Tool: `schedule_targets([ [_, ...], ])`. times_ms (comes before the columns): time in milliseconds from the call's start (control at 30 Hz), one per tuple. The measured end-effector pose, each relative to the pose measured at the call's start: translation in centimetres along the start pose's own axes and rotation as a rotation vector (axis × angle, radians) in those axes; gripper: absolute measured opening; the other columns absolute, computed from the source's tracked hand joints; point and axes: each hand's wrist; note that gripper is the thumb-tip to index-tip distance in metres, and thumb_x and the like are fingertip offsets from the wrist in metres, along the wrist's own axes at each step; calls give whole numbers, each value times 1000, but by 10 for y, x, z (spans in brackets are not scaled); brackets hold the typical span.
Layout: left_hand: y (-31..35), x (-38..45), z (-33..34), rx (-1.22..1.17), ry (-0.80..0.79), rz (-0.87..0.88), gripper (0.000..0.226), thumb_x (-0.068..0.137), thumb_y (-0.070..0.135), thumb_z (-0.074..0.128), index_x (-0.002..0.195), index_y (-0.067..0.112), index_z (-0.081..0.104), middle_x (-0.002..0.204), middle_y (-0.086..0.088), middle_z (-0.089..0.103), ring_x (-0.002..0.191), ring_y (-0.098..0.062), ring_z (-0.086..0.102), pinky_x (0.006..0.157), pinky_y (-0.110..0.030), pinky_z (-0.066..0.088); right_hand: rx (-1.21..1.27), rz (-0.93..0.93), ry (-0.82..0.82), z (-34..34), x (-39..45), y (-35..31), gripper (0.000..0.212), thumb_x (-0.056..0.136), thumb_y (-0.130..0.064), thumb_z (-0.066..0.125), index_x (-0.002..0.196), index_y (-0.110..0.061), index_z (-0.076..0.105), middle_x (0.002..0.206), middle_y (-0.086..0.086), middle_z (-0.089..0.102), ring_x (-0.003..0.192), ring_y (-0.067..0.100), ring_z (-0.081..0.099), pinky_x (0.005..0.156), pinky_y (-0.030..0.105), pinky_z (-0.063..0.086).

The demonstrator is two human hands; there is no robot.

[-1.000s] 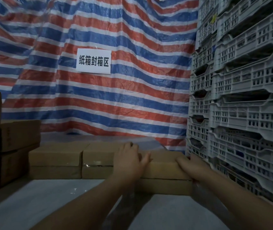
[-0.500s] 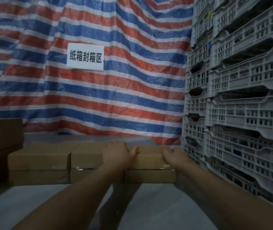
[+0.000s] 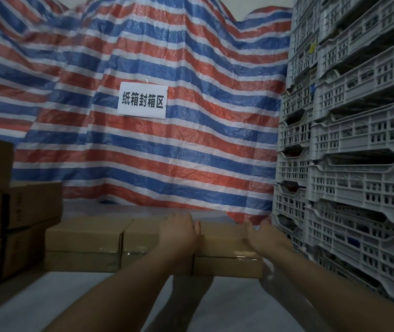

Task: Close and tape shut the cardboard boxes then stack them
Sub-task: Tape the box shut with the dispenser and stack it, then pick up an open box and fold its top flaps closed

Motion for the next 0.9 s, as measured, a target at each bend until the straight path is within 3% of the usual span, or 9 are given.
schedule_targets([
  [100,-7,-13,-25,-8,-23,0,10,97,31,51,94,24,59,89,5,59,81,-10,58,73,-26,48,-28,-98,41,-20,-12,-14,56,102,-55,33,128,-13,58,129,14,63,115,32,61,98,39,49],
  [233,-9,-37,-66,-67,-67,31,12,98,24,51,88,24,57,82,6,57,75,-8,57,68,-24,48,-43,-168,-13,-48,-39,-43,48,102,-51,40,128,-15,56,129,11,62,111,29,60,96,39,50],
  [433,-9,-98,-151,-8,-149,108,17,103,26,47,107,18,61,97,-3,64,91,-18,65,89,-36,56,-39,-287,-52,-70,-110,-88,25,100,-39,47,90,-18,57,96,3,63,82,16,55,64,24,39],
  [567,-24,-153,-210,-135,-106,163,30,104,36,38,104,17,61,91,-4,66,84,-15,65,86,-35,57,75,-336,-61,-85,-168,-119,34,96,-31,54,66,-15,54,66,1,58,64,15,56,54,25,43],
  [667,-40,-188,-249,-129,-75,147,25,102,35,44,102,20,63,93,-1,65,83,-15,64,83,-34,58,118,-384,-57,-100,-210,-140,41,96,-25,55,57,-15,46,55,0,48,53,13,48,47,24,35],
  [767,-61,-213,-295,-37,-37,174,15,100,27,50,98,19,62,96,-1,63,86,-17,62,84,-36,56,161,-454,-87,-117,-248,-165,43,96,-24,54,55,-15,48,50,-4,47,48,9,45,40,16,32],
  [900,-97,-238,-353,-4,5,158,24,101,32,47,91,18,63,94,-2,64,84,-16,62,80,-34,54,184,-550,-162,-135,-294,-204,38,98,-27,53,68,-7,64,61,6,59,54,14,54,54,24,45],
])
Point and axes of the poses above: each hand's wrist, its own x-axis towards the middle knuckle, its own z-axis out of the palm, y = z × x
